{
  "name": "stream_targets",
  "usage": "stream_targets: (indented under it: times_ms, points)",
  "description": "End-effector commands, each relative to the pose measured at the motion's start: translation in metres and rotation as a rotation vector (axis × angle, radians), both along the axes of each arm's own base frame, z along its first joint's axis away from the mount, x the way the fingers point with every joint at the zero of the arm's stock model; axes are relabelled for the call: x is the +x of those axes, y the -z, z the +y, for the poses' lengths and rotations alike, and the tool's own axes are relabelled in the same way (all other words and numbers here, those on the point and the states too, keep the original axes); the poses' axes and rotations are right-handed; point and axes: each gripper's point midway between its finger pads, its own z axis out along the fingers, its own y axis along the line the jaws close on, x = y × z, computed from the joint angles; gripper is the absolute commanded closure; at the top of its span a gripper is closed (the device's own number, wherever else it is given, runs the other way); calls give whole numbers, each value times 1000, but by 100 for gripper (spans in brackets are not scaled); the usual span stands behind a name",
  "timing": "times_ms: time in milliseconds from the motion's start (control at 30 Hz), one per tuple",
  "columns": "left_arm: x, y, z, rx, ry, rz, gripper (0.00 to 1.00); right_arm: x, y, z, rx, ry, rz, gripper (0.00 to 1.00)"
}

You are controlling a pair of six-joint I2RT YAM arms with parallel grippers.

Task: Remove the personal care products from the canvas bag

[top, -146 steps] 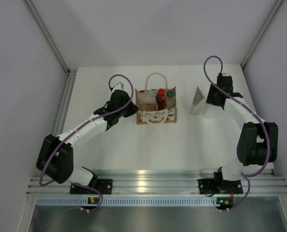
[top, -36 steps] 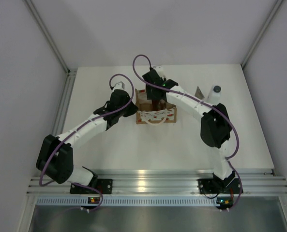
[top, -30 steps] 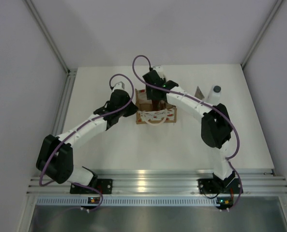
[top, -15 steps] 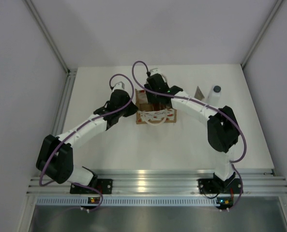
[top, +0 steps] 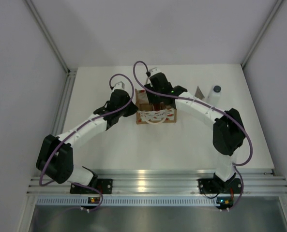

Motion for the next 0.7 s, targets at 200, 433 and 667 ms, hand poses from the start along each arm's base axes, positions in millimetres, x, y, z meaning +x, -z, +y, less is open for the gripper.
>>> stream_targets:
  times_ms: [200, 433, 667]
  points:
    - [8, -33, 1, -37, -27, -80, 100, -9, -126, 6, 199, -21, -187, 100]
    - [8, -32, 2, -34, -32, -77, 100, -30, -176, -11, 269, 13, -203, 100]
    - [8, -36, 2, -42, -36, -83, 100, -50, -224, -38, 315, 26, -238, 100]
